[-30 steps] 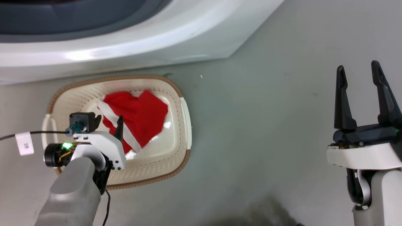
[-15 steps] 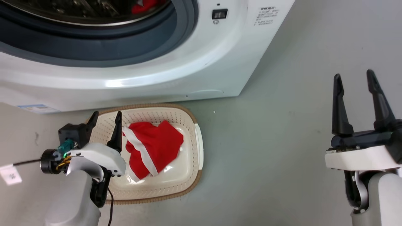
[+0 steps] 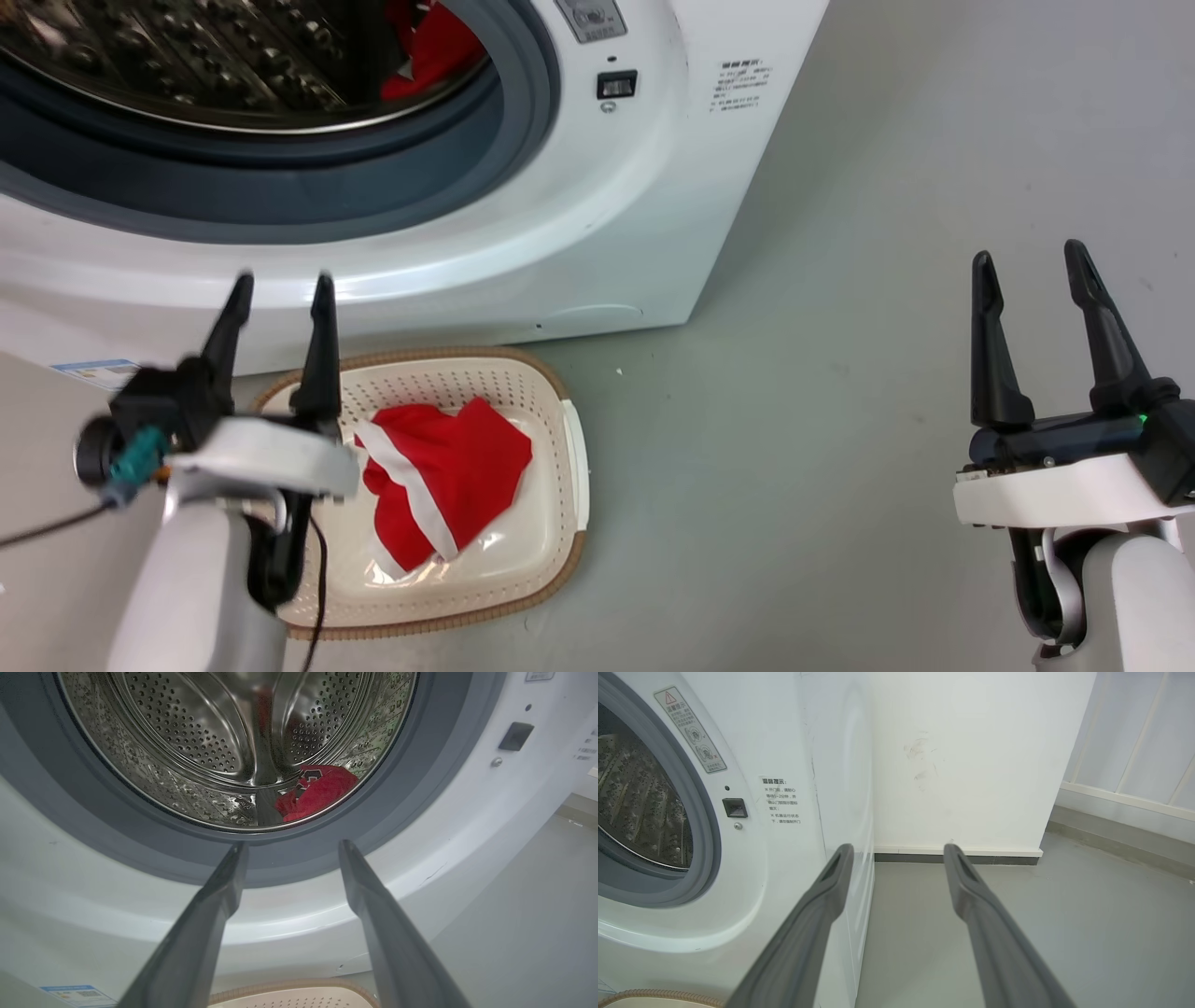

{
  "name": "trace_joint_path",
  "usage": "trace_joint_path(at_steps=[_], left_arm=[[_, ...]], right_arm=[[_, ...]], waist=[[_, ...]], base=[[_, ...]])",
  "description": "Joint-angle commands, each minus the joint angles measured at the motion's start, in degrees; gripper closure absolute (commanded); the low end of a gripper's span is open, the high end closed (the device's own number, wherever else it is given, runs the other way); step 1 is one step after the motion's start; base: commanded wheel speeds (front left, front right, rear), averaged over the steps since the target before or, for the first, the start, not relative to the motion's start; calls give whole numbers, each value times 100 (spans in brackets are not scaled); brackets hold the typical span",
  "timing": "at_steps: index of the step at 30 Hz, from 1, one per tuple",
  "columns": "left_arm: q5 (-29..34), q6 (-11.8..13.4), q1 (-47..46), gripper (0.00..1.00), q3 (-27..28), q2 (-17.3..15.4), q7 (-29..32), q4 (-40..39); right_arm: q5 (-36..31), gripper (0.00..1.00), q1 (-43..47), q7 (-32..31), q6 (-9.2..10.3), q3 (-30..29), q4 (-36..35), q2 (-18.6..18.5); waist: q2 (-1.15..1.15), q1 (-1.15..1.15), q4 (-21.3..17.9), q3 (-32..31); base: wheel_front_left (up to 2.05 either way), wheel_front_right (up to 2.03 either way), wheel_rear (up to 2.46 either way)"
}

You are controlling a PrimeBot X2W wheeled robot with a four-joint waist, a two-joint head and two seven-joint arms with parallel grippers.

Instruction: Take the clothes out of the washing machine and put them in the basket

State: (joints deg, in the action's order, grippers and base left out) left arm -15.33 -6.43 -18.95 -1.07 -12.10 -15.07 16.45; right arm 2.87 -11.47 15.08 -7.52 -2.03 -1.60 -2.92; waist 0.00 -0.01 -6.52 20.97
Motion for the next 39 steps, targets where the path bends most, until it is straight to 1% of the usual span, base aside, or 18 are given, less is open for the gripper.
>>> trace_joint_path(at_steps=[1,7,10,11,13,16,17,20,22,24,27,29,30,33,35,39], left_arm=[[20,-17,-195,0,-23,-45,-15,-52],[-186,-87,-1049,0,-201,-361,112,-42],[-390,-94,-1614,0,-315,-596,375,-72],[-565,-98,-1818,0,-388,-648,497,-88],[-1035,-101,-2235,0,-528,-743,792,-102],[-1417,-96,-2931,0,-769,-1229,1340,-62],[-1517,-96,-3153,0,-849,-1347,1541,-20],[-1884,-98,-3878,0,-942,-1542,2182,271],[-1987,-97,-4349,0,-948,-1739,2550,502],[-1963,-98,-4782,0,-1016,-1860,2828,716],[-2076,-72,-5425,0,-995,-1905,3249,1040],[-2003,-60,-5841,0,-1048,-2049,3528,1194],[-1976,-49,-6020,0,-1086,-2100,3700,1288],[-1942,21,-6610,0,-1215,-2107,4302,1643],[-1893,36,-6894,0,-1311,-2185,4689,1878],[-1836,0,-7189,0,-1593,-2101,5240,2281]], right_arm=[[7,0,-6,14,6,-10,-25,9],[43,0,-82,14,6,49,-111,8],[89,0,-158,15,6,73,-150,9],[119,0,-173,14,6,104,-158,10],[154,0,-185,14,6,165,-188,10],[252,0,-271,14,6,241,-243,10],[302,0,-309,15,6,275,-261,10],[394,0,-322,14,6,394,-286,10],[479,0,-377,14,6,529,-315,10],[570,0,-424,14,6,625,-341,9],[728,0,-432,14,6,730,-364,10],[808,0,-473,14,5,796,-382,12],[850,0,-494,14,5,825,-395,14],[1015,0,-537,14,6,904,-413,10],[1103,0,-523,14,6,949,-424,14],[1189,0,-419,14,6,946,-432,13]], waist=[[0,1,-40,105],[0,1,-198,589],[0,1,-301,879],[0,1,-334,976],[0,1,-393,1177],[0,1,-497,1511],[0,1,-541,1616],[0,1,-651,1889],[0,1,-758,2071],[0,1,-884,2235],[0,1,-1090,2444],[0,1,-1244,2581],[0,1,-1319,2645],[0,1,-1561,2803],[0,1,-1693,2872],[0,1,-1768,2905]], base=[[0,0,0],[0,0,0],[0,0,0],[0,0,0],[0,0,0],[0,0,0],[0,0,0],[0,0,0],[0,0,0],[0,0,0],[0,0,0],[0,0,0],[0,0,0],[0,0,0],[0,0,0],[0,0,0]])
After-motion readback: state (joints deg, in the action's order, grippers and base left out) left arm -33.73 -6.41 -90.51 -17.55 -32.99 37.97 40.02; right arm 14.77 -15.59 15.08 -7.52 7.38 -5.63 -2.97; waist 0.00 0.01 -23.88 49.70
